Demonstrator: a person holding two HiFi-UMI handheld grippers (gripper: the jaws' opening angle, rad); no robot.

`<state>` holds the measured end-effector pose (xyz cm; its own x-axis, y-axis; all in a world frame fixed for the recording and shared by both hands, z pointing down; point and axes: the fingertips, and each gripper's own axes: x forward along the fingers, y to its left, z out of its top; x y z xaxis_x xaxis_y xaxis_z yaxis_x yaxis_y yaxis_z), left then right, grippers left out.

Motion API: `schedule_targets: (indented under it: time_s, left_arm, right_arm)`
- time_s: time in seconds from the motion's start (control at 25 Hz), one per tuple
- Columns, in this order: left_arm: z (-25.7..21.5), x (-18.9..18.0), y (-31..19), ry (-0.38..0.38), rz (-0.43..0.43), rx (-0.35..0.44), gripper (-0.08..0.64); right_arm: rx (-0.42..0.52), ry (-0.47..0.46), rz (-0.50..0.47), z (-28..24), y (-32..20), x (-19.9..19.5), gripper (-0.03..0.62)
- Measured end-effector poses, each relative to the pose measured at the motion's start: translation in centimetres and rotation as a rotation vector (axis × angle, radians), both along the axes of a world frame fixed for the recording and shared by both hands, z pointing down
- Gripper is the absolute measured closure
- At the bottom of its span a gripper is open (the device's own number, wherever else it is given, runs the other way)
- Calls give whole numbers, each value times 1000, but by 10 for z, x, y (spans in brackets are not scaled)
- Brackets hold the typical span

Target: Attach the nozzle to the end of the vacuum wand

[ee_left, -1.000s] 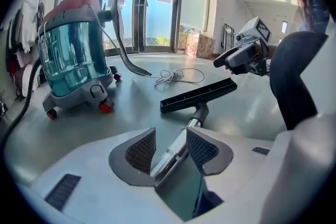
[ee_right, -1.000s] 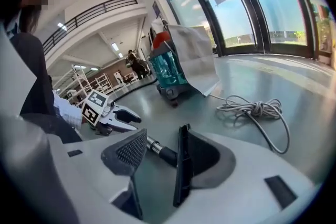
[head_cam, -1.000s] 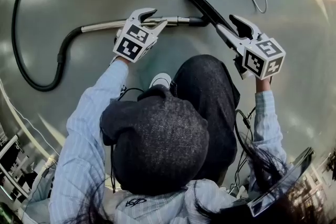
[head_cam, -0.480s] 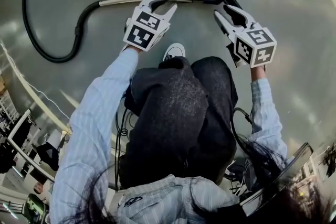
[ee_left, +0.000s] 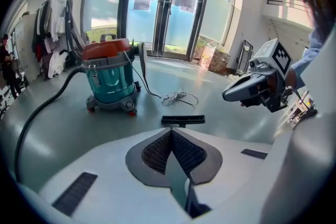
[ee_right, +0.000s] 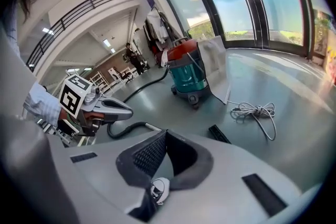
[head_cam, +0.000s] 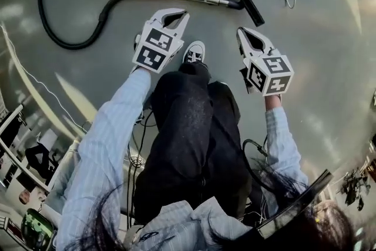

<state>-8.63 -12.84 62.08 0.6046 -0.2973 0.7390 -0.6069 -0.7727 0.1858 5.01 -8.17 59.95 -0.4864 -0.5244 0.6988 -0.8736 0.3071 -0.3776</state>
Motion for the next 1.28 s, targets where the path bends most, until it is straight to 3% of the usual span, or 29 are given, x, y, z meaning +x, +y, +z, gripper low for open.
schedule_targets:
  time_s: [0.16, 0.28, 0.4, 0.64, 0.8, 0.92, 1.12, 1.28]
  left_arm:
    - [-61, -31, 36, 14, -112, -52, 555]
    - [-118, -45, 70, 27, -140, -69, 555]
    - [-175, -52, 99, 60, -184, -65, 555]
    - [-291, -57, 159, 161, -359, -65, 555]
    - [-364, -51, 191, 228, -410, -26, 555]
    - [-411, -52, 203, 275, -391, 3, 555]
    - [-455, -65, 222, 266, -269, 46, 555]
    - [-476, -88, 231, 357, -222, 24, 555]
  right_arm:
    - [-18, -11, -7, -68, 26, -20, 586]
    - [-25, -26, -4, -125, 50, -31, 586]
    - [-6, -28, -6, -182, 70, -36, 586]
    - [-24, -29, 6, -287, 131, -35, 586]
    - [-8, -50, 2, -348, 168, -39, 586]
    - [11, -58, 10, -376, 177, -52, 586]
    - [25, -60, 63, -400, 186, -85, 586]
    - [86, -55, 156, -417, 187, -116, 586]
